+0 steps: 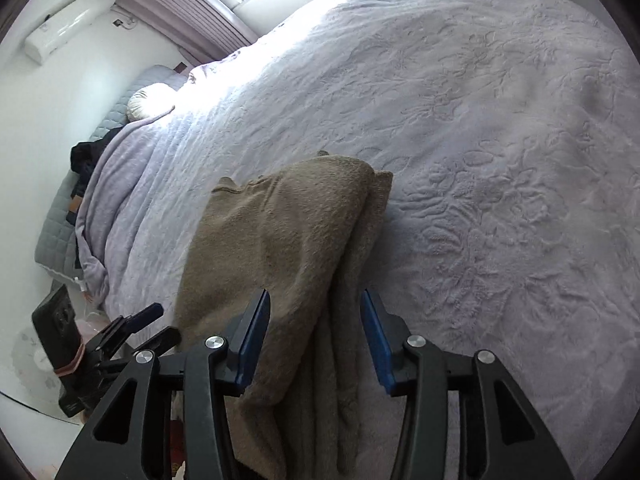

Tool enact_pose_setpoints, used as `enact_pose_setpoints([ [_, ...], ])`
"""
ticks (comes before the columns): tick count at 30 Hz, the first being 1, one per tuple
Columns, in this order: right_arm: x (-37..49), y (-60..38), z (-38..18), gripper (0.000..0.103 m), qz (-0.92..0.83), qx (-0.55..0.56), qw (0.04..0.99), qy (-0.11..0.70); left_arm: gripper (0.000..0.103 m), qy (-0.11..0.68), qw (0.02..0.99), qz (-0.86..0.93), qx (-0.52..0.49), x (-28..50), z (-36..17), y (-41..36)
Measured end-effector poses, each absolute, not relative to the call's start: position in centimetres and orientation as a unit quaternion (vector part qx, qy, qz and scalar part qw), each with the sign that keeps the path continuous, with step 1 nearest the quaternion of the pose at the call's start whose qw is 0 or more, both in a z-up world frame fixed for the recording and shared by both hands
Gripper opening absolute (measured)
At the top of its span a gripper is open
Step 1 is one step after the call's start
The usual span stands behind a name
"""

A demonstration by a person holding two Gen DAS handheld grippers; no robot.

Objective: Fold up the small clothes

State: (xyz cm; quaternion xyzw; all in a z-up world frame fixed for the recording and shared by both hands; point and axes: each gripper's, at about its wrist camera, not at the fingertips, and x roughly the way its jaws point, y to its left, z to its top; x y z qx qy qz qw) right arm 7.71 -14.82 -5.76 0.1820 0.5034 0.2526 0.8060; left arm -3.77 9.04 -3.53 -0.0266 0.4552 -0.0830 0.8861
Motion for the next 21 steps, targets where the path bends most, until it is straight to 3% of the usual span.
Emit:
enact_pose_setpoints([
  [3,5.9,-13.9,-6.2,0.051,0.297,0.206,0.776,0.517,0.077,0.45,0.889,-0.077,-0.04,-4.4,-3.5,9.5],
  [4,5.6,-13.5,-6.8,0.046,0.299,0.209,0.768,0.527,0.077,0.448,0.89,-0.072,-0.041,-4.7,-3.3,9.4],
  [5,5.3,-13.1,-7.3,0.038,0.292,0.203,0.769,0.531,0.077,0.446,0.892,-0.066,-0.04,-4.7,-3.3,8.8],
  [6,5.1,-12.8,-7.5,0.015,0.28,0.187,0.778,0.53,0.077,0.445,0.893,-0.06,-0.038,-4.9,-3.2,8.7],
  [8,4.8,-12.7,-7.5,0.015,0.264,0.174,0.793,0.521,0.083,0.446,0.893,-0.053,-0.039,-5.2,-2.9,8.5],
  [9,4.6,-12.8,-7.4,0.015,0.258,0.173,0.796,0.519,0.1,0.444,0.894,-0.05,-0.041,-5.5,-2.6,8.4],
  [10,4.6,-13.0,-7.3,0.015,0.249,0.167,0.8,0.519,0.103,0.436,0.898,-0.047,-0.047,-5.9,-2.4,8.5],
  [21,2.5,-14.0,-10.3,0.015,0.207,0.149,0.811,0.527,0.103,0.441,0.896,-0.026,-0.045,-8.3,-2.6,7.2],
])
